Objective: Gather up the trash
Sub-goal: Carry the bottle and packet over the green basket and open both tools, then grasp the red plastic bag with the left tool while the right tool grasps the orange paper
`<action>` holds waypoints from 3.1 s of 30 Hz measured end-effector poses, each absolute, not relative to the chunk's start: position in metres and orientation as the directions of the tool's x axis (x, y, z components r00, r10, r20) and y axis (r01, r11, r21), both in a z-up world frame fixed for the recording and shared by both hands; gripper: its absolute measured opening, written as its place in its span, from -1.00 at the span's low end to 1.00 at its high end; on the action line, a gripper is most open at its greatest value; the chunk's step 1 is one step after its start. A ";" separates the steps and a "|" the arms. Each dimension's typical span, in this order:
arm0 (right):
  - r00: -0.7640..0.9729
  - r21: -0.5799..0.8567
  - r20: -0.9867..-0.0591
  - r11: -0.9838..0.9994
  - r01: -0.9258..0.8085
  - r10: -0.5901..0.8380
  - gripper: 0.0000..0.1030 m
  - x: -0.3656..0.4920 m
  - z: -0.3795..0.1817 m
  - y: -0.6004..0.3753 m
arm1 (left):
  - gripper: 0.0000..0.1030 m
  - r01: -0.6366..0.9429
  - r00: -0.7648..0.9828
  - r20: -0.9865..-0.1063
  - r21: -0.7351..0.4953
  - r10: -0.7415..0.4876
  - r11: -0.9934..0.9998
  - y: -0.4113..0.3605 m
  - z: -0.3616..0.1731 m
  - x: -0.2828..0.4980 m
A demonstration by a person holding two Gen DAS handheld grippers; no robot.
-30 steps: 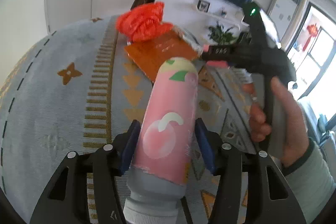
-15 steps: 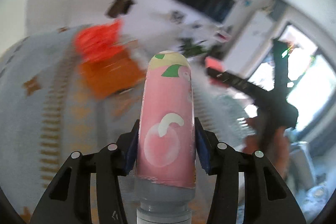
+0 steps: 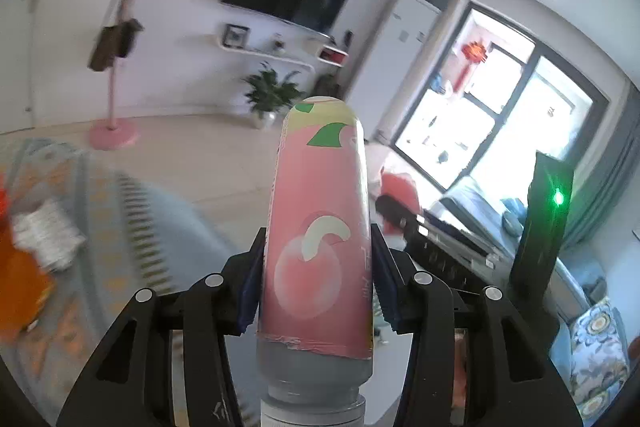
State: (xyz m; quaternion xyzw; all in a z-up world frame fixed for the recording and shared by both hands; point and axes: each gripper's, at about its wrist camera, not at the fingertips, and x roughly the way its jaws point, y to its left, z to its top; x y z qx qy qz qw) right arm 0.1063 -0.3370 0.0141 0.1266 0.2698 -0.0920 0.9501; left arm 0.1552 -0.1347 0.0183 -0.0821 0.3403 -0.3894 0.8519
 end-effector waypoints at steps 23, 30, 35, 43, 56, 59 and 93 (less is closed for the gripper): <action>0.603 0.183 -0.756 0.803 0.567 -0.254 0.12 0.105 -0.122 -0.487 | 0.18 0.541 0.160 -0.599 -0.612 -0.784 0.578 -0.278 -0.092 0.235; 0.660 0.230 -0.713 0.811 0.539 -0.236 0.12 0.089 -0.102 -0.479 | 0.16 0.625 0.204 -0.532 -0.575 -0.822 0.528 -0.255 -0.050 0.212; 0.727 0.231 -0.652 0.856 0.462 -0.216 0.12 0.092 -0.060 -0.435 | 0.16 0.670 0.231 -0.405 -0.593 -0.885 0.447 -0.202 -0.002 0.194; 0.819 0.221 -0.562 0.935 0.278 -0.111 0.12 0.109 -0.005 -0.334 | 0.35 0.670 0.494 -0.286 -0.477 -0.821 0.569 -0.058 0.052 0.162; 0.817 0.093 -0.564 0.992 -0.085 0.123 0.12 0.162 -0.009 -0.125 | 0.69 0.306 0.821 -0.399 -0.297 -0.408 0.905 0.129 0.044 0.183; 0.796 0.110 -0.582 0.985 -0.130 0.170 0.11 0.177 -0.025 -0.101 | 0.77 0.218 0.803 -0.504 -0.248 -0.318 0.944 0.140 0.018 0.216; 0.553 0.151 -0.751 0.909 -0.387 0.360 0.19 0.220 -0.059 -0.025 | -0.40 -0.014 0.884 -0.460 -0.212 -0.087 0.977 0.222 -0.006 0.196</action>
